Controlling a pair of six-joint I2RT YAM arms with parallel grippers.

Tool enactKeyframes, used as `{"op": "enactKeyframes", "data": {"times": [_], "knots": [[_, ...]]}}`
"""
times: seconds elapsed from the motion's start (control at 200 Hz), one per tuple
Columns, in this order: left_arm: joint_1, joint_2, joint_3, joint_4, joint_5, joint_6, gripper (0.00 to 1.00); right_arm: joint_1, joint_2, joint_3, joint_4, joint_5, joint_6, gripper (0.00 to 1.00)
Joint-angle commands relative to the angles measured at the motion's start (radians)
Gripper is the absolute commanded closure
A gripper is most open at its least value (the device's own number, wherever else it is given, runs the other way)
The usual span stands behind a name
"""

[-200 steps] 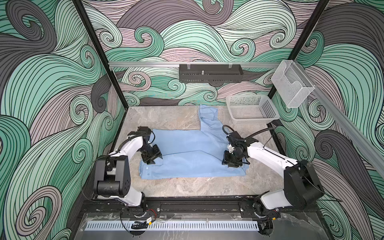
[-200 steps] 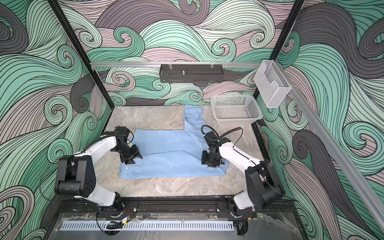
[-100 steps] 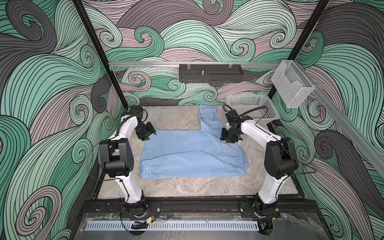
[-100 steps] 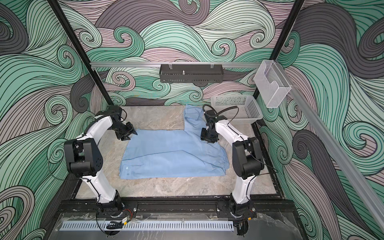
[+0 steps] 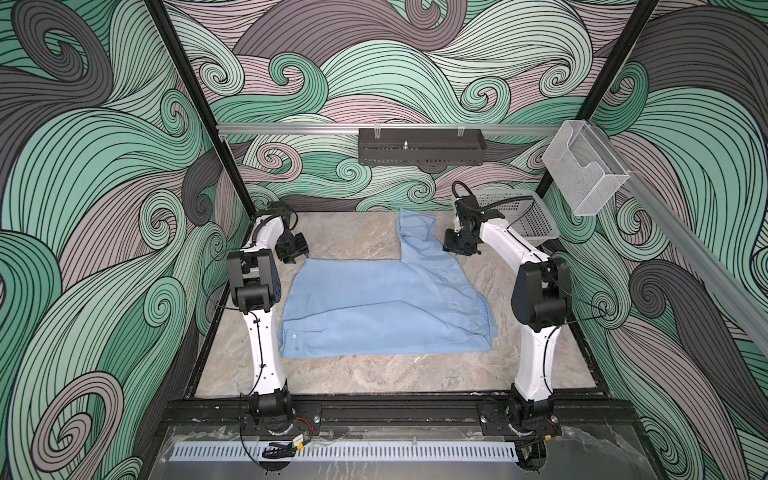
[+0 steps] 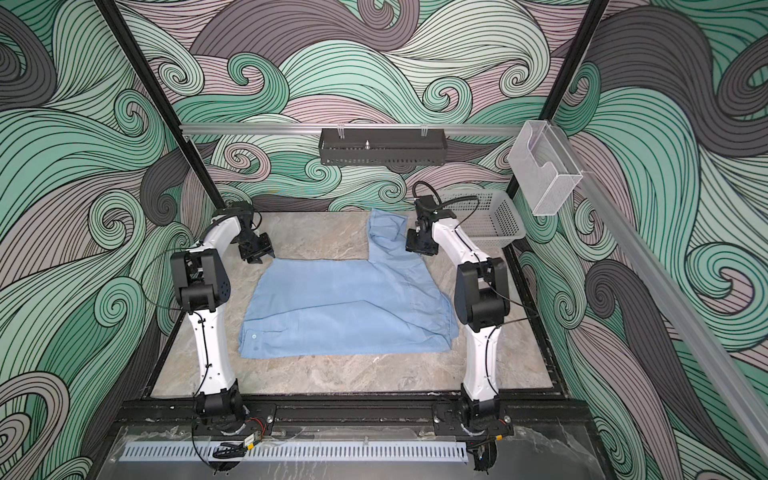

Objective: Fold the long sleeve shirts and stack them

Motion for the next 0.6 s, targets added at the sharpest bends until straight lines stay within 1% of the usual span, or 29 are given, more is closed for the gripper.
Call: {"op": "enactKeyframes", "data": {"times": [0.0, 0.11, 0.27, 0.355, 0.525, 0.595], "knots": [[-0.002, 0.029, 0.079, -0.059, 0.053, 0.042, 0.48, -0.015, 0.028, 0.043, -0.016, 0.005, -0.016, 0.49], [-0.002, 0.057, 0.100, -0.044, 0.102, 0.035, 0.49, -0.022, 0.051, 0.061, -0.016, -0.012, -0.011, 0.48], [-0.002, 0.067, 0.101, -0.049, 0.196, 0.015, 0.54, -0.022, 0.058, 0.068, -0.017, -0.026, -0.008, 0.48], [-0.002, 0.058, 0.089, -0.073, 0.199, 0.026, 0.54, -0.021, 0.054, 0.070, -0.016, -0.028, -0.008, 0.48], [-0.002, 0.064, 0.083, -0.133, 0.159, 0.052, 0.53, -0.022, 0.054, 0.078, -0.017, -0.030, -0.008, 0.47], [-0.003, 0.069, 0.088, -0.143, 0.161, 0.059, 0.56, -0.023, 0.061, 0.084, -0.017, -0.029, -0.008, 0.47]]}}
